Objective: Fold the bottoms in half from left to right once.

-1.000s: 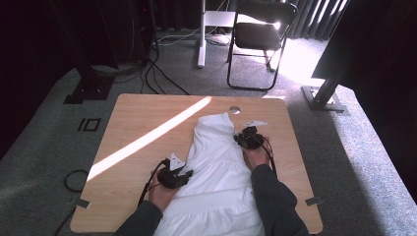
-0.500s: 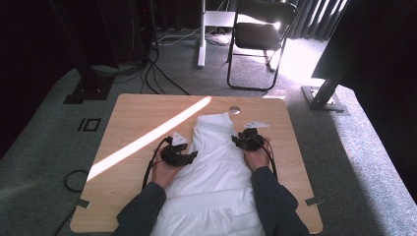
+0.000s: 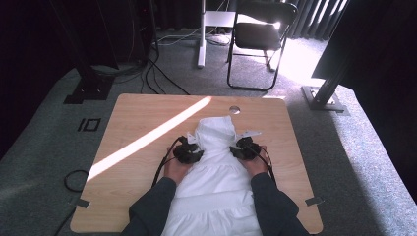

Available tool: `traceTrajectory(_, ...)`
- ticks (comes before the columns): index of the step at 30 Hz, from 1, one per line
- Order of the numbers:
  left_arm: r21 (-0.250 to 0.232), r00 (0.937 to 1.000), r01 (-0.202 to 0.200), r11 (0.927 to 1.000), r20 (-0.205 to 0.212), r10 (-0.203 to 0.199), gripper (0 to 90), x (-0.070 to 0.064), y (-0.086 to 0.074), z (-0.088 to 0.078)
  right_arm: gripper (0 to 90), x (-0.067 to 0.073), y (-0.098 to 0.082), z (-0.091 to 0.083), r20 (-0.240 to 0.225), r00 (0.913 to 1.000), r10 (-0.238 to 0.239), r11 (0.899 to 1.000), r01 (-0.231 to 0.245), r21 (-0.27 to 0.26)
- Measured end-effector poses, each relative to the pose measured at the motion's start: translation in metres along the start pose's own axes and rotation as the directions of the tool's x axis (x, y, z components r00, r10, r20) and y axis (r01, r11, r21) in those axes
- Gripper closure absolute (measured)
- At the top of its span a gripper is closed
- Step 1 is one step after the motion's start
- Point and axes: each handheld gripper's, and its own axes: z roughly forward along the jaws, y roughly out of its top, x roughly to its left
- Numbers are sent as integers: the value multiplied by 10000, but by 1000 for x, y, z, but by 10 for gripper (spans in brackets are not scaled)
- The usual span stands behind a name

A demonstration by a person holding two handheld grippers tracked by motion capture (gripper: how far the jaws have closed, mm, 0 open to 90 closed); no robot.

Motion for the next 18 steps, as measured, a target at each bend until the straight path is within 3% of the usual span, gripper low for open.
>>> traceTrajectory(5,-376,9997,-190,9991,132,195,622,-18,-30,-24,613,20,-18,-20,-355,9991,-229,9993,240,302)
traceTrajectory(8,-505,9995,-273,9984,111,279,622,-25,-39,-31,587,26,-24,-30,-1036,9946,3,9985,53,537)
traceTrajectory(11,-546,9995,-293,9981,71,297,615,-25,-40,-31,490,22,-22,-40,-1033,9946,41,9984,-99,-556)
traceTrajectory(13,-586,9995,-304,9978,33,306,588,-24,-39,-30,415,17,-14,-43,-1312,9911,207,9904,-383,-1329)
traceTrajectory(17,-610,9993,-339,9976,-190,328,509,-24,-38,-29,368,16,2,-30,-1369,9906,-71,9902,-121,-1392)
traceTrajectory(18,-619,9992,-344,9975,-209,332,508,-24,-38,-29,415,16,6,-25,-1363,9906,-110,9924,-59,-1232)
